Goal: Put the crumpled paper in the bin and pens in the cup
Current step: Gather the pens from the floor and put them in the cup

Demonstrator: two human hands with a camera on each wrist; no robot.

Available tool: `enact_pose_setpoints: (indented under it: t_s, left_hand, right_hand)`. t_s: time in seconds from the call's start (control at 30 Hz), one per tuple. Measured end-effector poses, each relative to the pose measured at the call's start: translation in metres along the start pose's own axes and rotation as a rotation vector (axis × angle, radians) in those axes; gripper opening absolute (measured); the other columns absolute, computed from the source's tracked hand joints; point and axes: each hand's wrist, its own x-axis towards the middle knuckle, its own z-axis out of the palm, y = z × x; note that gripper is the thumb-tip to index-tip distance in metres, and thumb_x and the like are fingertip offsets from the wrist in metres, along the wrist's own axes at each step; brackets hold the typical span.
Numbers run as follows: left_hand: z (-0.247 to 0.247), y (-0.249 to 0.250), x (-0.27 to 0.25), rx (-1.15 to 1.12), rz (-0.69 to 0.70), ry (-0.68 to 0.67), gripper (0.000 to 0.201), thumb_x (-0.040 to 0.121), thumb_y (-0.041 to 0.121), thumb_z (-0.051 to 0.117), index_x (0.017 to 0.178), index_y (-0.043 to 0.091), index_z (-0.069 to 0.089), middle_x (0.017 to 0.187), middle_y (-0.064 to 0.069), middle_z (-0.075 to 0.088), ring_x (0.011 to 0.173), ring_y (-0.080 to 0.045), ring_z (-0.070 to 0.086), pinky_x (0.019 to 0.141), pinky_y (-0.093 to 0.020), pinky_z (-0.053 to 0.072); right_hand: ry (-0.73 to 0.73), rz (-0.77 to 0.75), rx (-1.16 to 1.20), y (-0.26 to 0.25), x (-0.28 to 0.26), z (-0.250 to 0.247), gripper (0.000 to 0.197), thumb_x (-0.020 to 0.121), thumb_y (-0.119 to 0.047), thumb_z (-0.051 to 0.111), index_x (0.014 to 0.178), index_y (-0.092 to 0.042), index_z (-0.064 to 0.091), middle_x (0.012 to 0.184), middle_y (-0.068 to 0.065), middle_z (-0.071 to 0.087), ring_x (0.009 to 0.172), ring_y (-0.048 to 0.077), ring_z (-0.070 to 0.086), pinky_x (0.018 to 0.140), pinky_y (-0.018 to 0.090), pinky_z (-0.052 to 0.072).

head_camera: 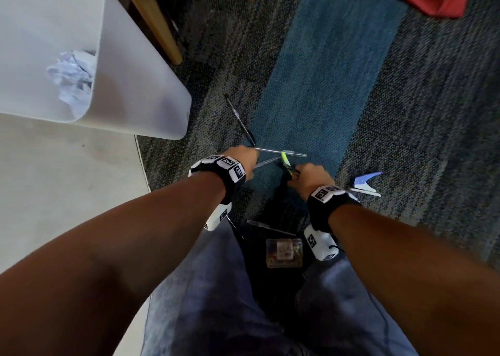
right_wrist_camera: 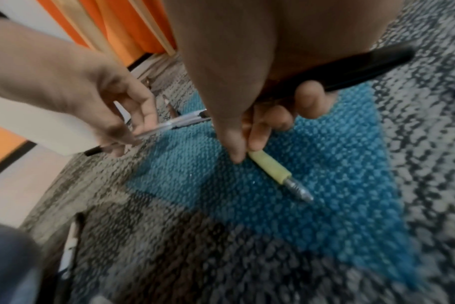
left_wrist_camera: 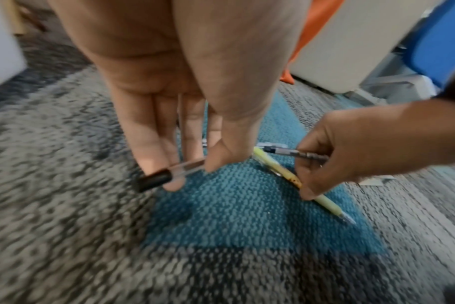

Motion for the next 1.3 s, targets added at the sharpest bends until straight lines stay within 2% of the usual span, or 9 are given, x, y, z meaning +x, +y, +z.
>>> enact_pose_setpoints:
  t_s: [0.13, 0.33, 0.53, 0.63, 0.83, 1.03, 1.1, 1.2, 1.3]
  left_hand:
    - [0.000, -0.010, -0.009, -0.061, -0.034, 0.001, 0.026, 0.087, 0.012, 0.062, 0.111, 0.007, 0.053, 0.107, -0.015, 0.063, 0.096, -0.035, 0.062, 0.071, -0.037, 0.045]
    - [-0.005, -0.016, -0.020, -0.263, -0.068, 0.031, 0.025, 0.088, 0.009, 0.058, 0.110, 0.011, 0.047, 0.097, -0.014, 0.061, 0.082, -0.034, 0.060, 0.059, -0.033, 0.039]
    - [-0.031, 0.005, -0.032, -0.516, -0.064, 0.150, 0.040, 0.086, 0.011, 0.058, 0.118, 0.027, 0.038, 0.084, -0.012, 0.062, 0.070, -0.033, 0.061, 0.059, -0.039, 0.048]
    - [-0.056, 0.013, -0.046, -0.640, -0.023, 0.274, 0.037, 0.087, 0.013, 0.057, 0.116, 0.026, 0.040, 0.083, -0.011, 0.062, 0.070, -0.031, 0.060, 0.059, -0.036, 0.046]
    - [-0.134, 0.021, -0.093, -0.760, 0.043, 0.504, 0.026, 0.093, 0.015, 0.054, 0.116, 0.022, 0.045, 0.076, 0.002, 0.052, 0.066, -0.021, 0.051, 0.061, -0.032, 0.040]
    - [-0.233, 0.023, -0.157, -0.851, 0.201, 0.837, 0.013, 0.092, 0.019, 0.056, 0.102, 0.025, 0.049, 0.076, 0.007, 0.054, 0.071, -0.020, 0.063, 0.069, -0.038, 0.052]
    - [-0.272, 0.022, -0.180, -0.865, 0.261, 0.948, 0.011, 0.092, 0.018, 0.057, 0.101, 0.022, 0.051, 0.078, 0.007, 0.056, 0.071, -0.018, 0.064, 0.070, -0.035, 0.053]
    - [-0.332, 0.016, -0.215, -0.882, 0.307, 1.104, 0.009, 0.091, 0.018, 0.058, 0.099, 0.020, 0.055, 0.082, 0.002, 0.059, 0.068, -0.017, 0.061, 0.071, -0.036, 0.054]
    - [-0.387, 0.007, -0.245, -0.884, 0.322, 1.215, 0.008, 0.092, 0.019, 0.058, 0.099, 0.022, 0.056, 0.080, 0.009, 0.055, 0.067, -0.014, 0.057, 0.071, -0.034, 0.055]
  right_hand:
    - [0.051, 0.021, -0.021, 0.002, 0.001, -0.001, 0.025, 0.088, -0.028, 0.057, 0.110, -0.017, 0.060, 0.104, 0.019, 0.064, 0.094, 0.041, 0.062, 0.077, 0.043, 0.052]
    - [-0.034, 0.013, 0.067, 0.012, 0.004, -0.019, 0.022, 0.082, -0.024, 0.063, 0.102, -0.019, 0.054, 0.091, 0.013, 0.060, 0.084, 0.036, 0.060, 0.066, 0.036, 0.045]
    - [-0.004, -0.089, 0.543, -0.009, -0.002, -0.046, 0.018, 0.083, -0.012, 0.066, 0.073, -0.025, 0.058, 0.068, -0.007, 0.059, 0.070, 0.015, 0.054, 0.067, 0.024, 0.041]
    - [0.002, -0.047, 0.903, -0.025, -0.018, -0.083, 0.021, 0.088, -0.005, 0.060, 0.081, -0.021, 0.071, 0.066, 0.002, 0.066, 0.050, 0.007, 0.052, 0.044, 0.016, 0.038]
    - [-0.066, -0.155, 1.246, -0.056, -0.058, -0.179, 0.023, 0.090, -0.004, 0.053, 0.090, -0.012, 0.075, 0.078, 0.016, 0.071, 0.040, 0.014, 0.042, 0.040, 0.019, 0.026]
    - [-0.018, -0.429, 1.305, -0.113, -0.108, -0.284, 0.040, 0.081, 0.016, 0.037, 0.104, 0.001, 0.067, 0.090, 0.021, 0.072, 0.039, 0.016, 0.038, 0.041, 0.023, 0.022]
    - [0.033, -0.539, 1.259, -0.134, -0.122, -0.317, 0.038, 0.082, 0.018, 0.043, 0.105, -0.001, 0.067, 0.091, 0.018, 0.072, 0.041, 0.015, 0.038, 0.043, 0.024, 0.020]
    - [0.121, -0.691, 1.204, -0.164, -0.137, -0.361, 0.020, 0.082, -0.002, 0.066, 0.100, -0.009, 0.072, 0.089, 0.022, 0.070, 0.043, 0.013, 0.036, 0.044, 0.025, 0.019]
    - [0.234, -0.773, 1.142, -0.190, -0.152, -0.401, 0.010, 0.085, -0.010, 0.068, 0.095, -0.006, 0.071, 0.081, 0.028, 0.065, 0.043, 0.014, 0.034, 0.046, 0.029, 0.019]
